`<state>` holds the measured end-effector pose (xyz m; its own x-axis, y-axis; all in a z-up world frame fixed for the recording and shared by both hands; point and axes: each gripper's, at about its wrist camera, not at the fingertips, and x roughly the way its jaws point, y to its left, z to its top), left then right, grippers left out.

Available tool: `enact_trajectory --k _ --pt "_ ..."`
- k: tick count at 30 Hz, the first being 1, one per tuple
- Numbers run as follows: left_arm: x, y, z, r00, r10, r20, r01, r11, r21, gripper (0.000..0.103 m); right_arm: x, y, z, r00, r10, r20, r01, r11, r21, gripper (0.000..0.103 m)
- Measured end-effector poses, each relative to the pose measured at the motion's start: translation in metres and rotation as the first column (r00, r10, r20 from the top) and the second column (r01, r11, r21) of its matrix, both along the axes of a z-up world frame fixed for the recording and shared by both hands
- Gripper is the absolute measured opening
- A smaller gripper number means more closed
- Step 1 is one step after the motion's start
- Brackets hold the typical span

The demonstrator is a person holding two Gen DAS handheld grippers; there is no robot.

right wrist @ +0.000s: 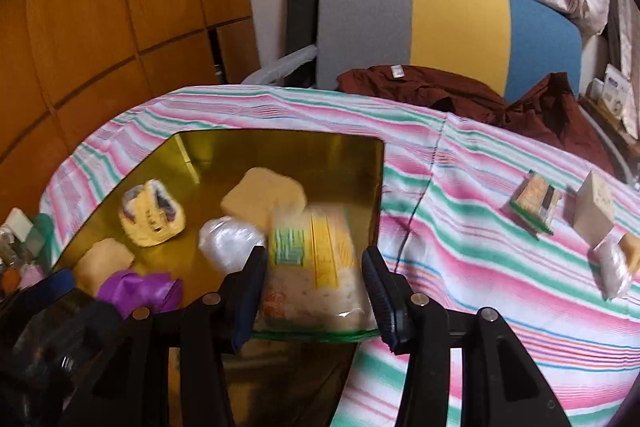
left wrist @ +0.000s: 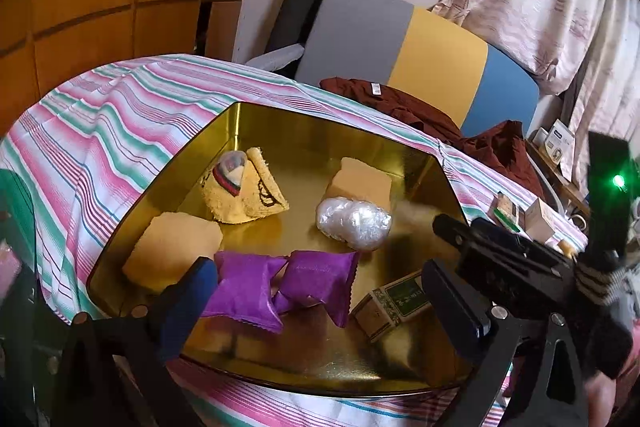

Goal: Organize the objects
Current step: 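Release the green box with the left gripper while the right gripper drops the cracker packet in the tray, then move the right gripper to the items and grasp the white plastic bag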

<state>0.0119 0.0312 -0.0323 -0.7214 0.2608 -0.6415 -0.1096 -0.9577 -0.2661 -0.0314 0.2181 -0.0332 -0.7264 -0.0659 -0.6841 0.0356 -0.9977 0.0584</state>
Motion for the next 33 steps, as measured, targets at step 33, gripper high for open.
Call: enact_trajectory --k 33 --pt "0.02 0.037 0.003 0.979 -0.2 -0.031 0.2 0.98 0.007 0.103 0.07 0.123 -0.028 0.963 -0.265 0.054 0.27 0.957 -0.107 0.05"
